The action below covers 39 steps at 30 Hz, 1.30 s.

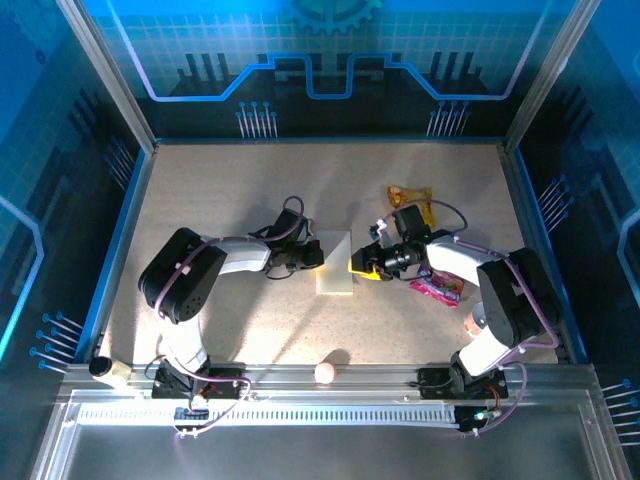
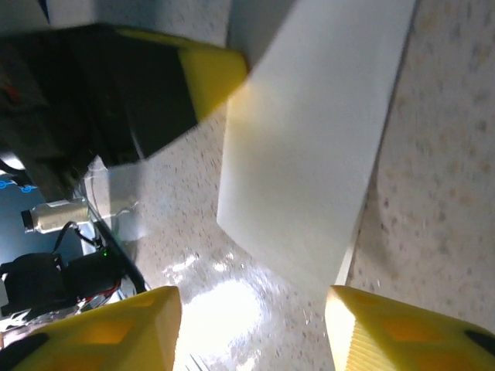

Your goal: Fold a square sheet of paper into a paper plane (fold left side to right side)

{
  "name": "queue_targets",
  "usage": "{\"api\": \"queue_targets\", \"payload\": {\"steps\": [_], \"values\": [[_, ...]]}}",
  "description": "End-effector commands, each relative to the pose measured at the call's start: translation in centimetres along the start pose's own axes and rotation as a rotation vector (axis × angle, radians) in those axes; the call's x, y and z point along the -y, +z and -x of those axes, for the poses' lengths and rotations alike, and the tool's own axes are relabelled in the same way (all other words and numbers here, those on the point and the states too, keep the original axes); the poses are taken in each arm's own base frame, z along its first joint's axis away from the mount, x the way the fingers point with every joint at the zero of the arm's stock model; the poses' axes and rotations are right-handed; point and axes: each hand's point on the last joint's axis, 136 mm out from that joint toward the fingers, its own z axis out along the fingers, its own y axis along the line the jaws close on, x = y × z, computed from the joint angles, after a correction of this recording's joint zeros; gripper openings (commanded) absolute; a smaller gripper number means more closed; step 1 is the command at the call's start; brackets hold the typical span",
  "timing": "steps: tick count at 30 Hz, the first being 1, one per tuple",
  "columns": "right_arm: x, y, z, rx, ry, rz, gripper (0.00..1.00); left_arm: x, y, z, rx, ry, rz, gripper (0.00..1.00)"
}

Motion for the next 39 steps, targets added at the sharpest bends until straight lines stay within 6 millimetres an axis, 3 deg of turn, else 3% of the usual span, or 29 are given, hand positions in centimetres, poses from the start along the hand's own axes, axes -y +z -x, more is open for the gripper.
{"api": "queue_targets", "payload": {"steps": [1,21,39], "values": [[-0.2,0.1,-1.9,-0.062,0.061,0.054,0.57,-1.1,0.0,-2.1,-0.059,-0.030,0.035,0.00],[1.2,3.0,-3.6,-0.173,0.088,0.044,0.52,-1.0,0.1,-1.8,-0.053,-0.031,0.040,0.00],[0.5,4.5,-1.4,-0.147,0.074,0.060,0.46,-1.1,0.0,-2.1,-0.055,-0.032,0.037,0.00]]}}
